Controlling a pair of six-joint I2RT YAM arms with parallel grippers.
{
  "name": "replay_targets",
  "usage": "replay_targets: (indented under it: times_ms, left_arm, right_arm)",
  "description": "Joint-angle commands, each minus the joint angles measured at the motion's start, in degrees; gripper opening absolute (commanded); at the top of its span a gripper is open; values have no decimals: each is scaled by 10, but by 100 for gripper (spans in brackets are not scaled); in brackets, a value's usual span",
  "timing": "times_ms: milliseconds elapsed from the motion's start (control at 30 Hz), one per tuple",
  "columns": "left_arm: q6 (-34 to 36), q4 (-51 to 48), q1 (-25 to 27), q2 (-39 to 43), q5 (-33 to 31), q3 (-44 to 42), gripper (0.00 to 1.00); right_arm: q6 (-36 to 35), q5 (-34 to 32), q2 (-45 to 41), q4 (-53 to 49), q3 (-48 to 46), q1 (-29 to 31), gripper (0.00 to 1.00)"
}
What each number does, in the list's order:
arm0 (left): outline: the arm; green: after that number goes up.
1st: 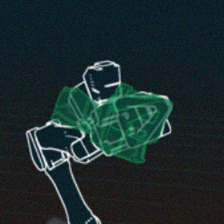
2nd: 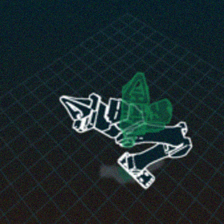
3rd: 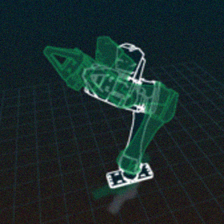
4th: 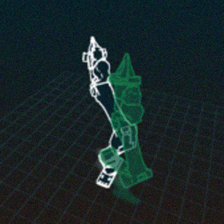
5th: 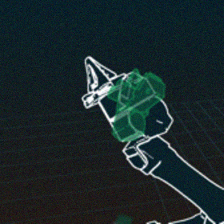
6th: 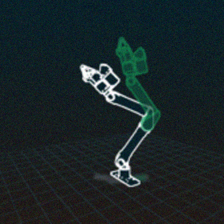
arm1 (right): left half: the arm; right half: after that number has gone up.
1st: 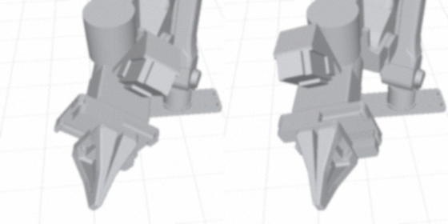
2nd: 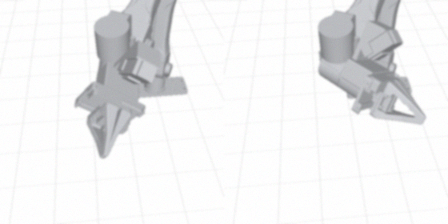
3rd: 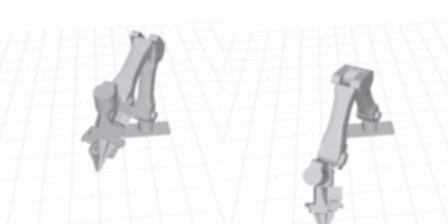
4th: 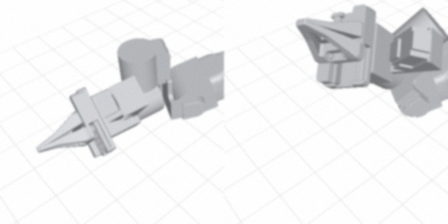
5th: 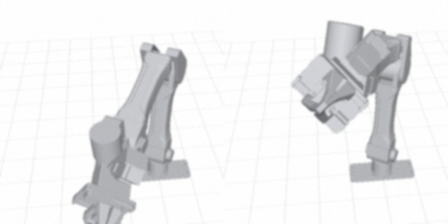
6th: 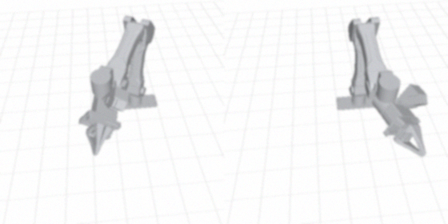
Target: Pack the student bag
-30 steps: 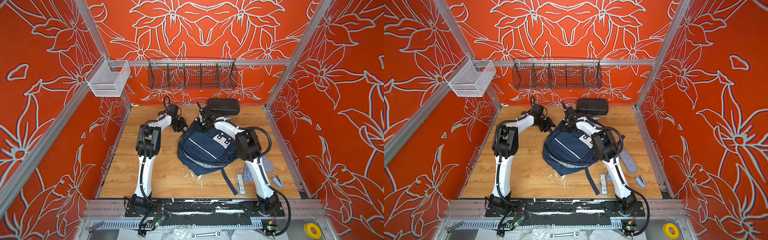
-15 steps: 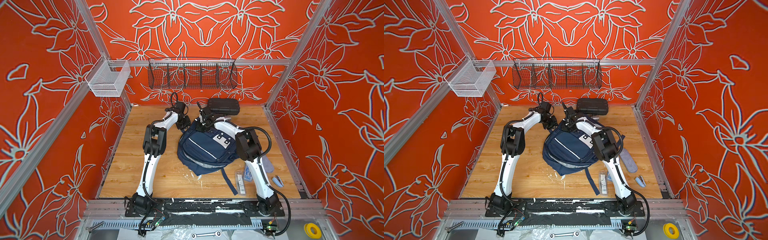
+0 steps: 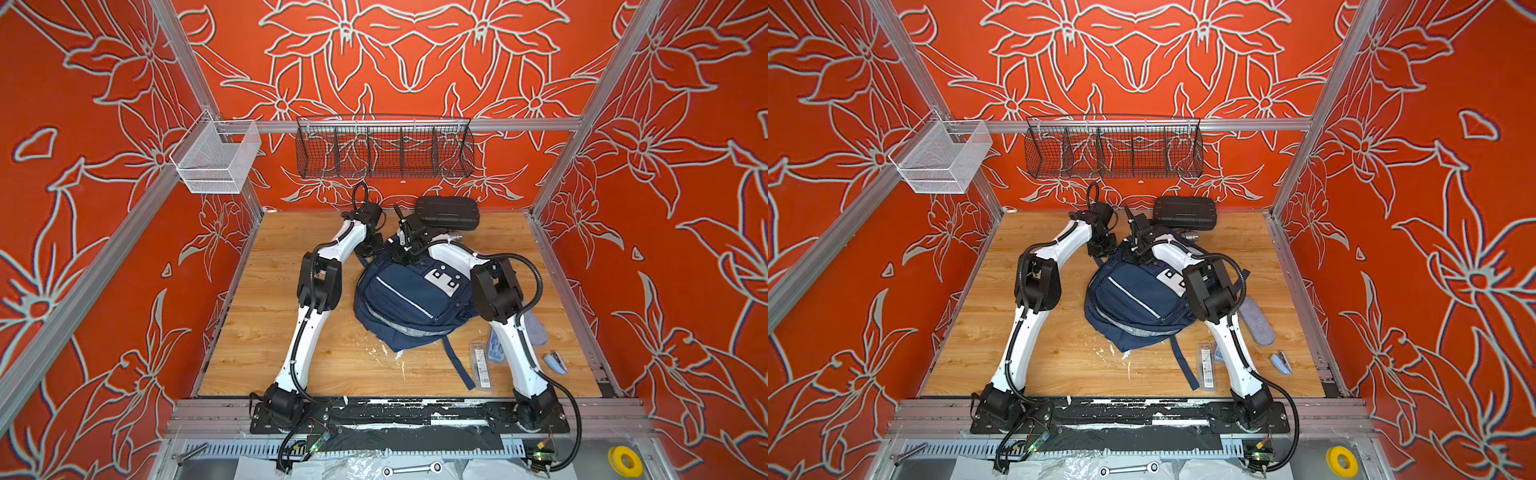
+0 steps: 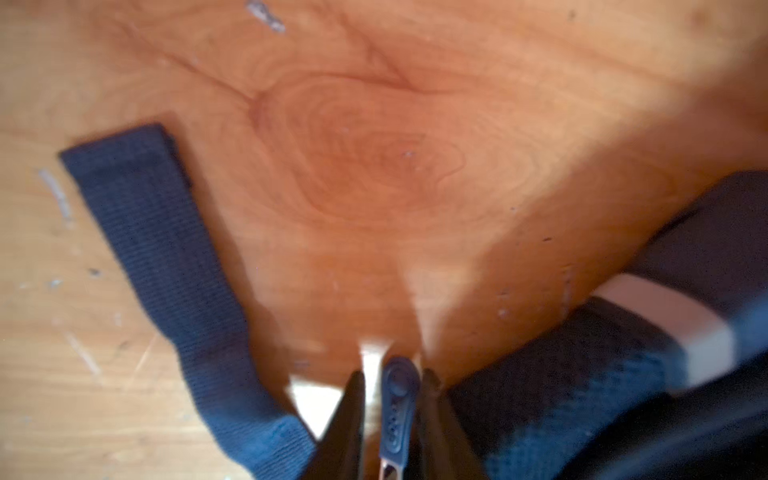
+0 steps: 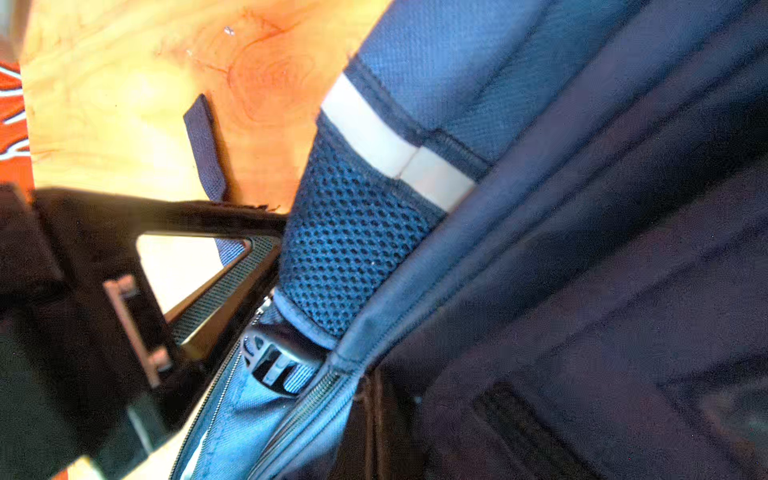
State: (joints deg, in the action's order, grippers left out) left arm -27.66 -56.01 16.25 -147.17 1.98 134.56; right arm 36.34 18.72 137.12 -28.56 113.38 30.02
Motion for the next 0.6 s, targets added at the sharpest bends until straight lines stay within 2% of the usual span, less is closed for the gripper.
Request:
replay_targets:
  times_ms: [0, 233, 400, 500, 567]
  left_arm:
    - [13, -89, 0, -48, -25, -25, 15]
    - [14, -79, -4, -31, -24, -18, 0]
    - [17, -65, -16, 7, 2, -20, 0]
    - [35, -45, -18, 54, 15, -52, 0]
    - [51, -12, -18, 97, 29, -93, 0]
  right_arm:
    - [13, 5, 34, -49, -33, 4, 5]
    - [13, 3, 31, -49, -34, -1, 4]
    - [28, 3, 17, -30, -44, -6, 4]
    - [18, 21, -8, 32, -64, -11, 5]
    - [-26, 46, -36, 119, -93, -12, 8]
